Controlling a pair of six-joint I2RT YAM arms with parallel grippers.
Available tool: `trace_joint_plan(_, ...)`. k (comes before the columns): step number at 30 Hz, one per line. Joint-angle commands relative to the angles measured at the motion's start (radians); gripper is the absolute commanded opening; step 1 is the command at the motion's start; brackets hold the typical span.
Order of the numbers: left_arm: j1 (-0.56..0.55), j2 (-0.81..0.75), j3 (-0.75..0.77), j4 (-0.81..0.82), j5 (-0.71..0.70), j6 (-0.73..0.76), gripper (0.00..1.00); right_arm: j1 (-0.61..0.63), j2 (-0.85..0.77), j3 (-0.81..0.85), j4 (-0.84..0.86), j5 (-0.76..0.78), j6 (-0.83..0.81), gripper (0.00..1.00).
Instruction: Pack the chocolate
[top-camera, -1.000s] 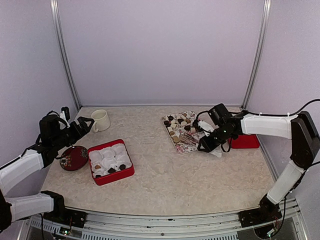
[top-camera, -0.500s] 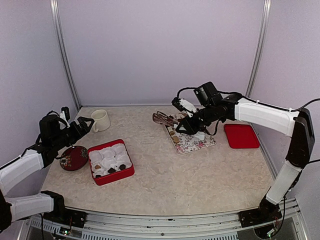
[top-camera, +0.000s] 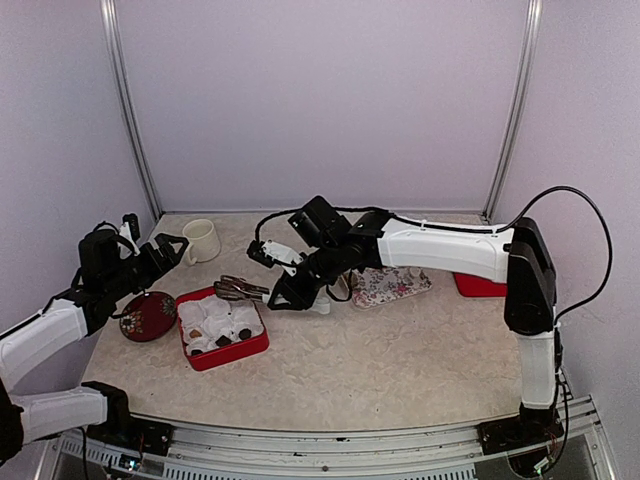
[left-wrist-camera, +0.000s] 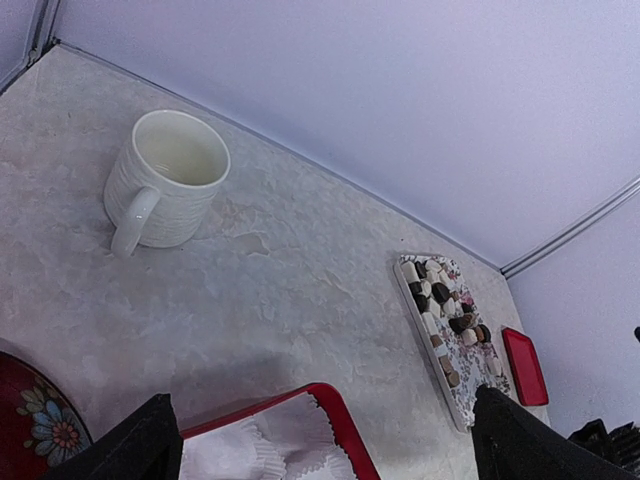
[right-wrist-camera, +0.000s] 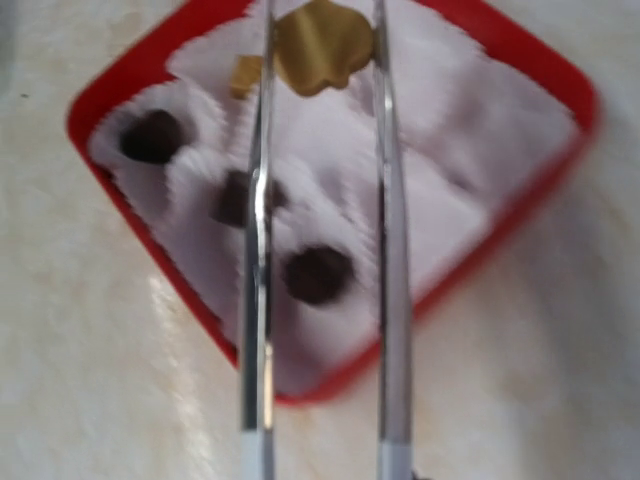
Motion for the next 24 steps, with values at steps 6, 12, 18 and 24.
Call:
trace_joint_plan(6, 0.008, -0.012, 0.027, 0.005, -0.002, 0.009, 0.99, 0.059, 0.135, 0.135, -0.013, -0.011, -0.006, 0.28)
trace_joint_plan(12, 0.008, -0.019, 0.020, 0.000, -0.011, 0.013, 0.99, 0.061, 0.181, 0.154, -0.005, -0.016, 0.001, 0.28)
trace_joint_plan(18, 0.010, -0.029, 0.009, 0.000, -0.014, 0.015, 0.99, 0.060, 0.221, 0.184, -0.004, -0.016, 0.004, 0.28)
trace_joint_plan(24, 0.016, -0.029, 0.011, -0.004, -0.013, 0.019, 0.99, 0.061, 0.242, 0.220, -0.025, -0.021, 0.000, 0.33)
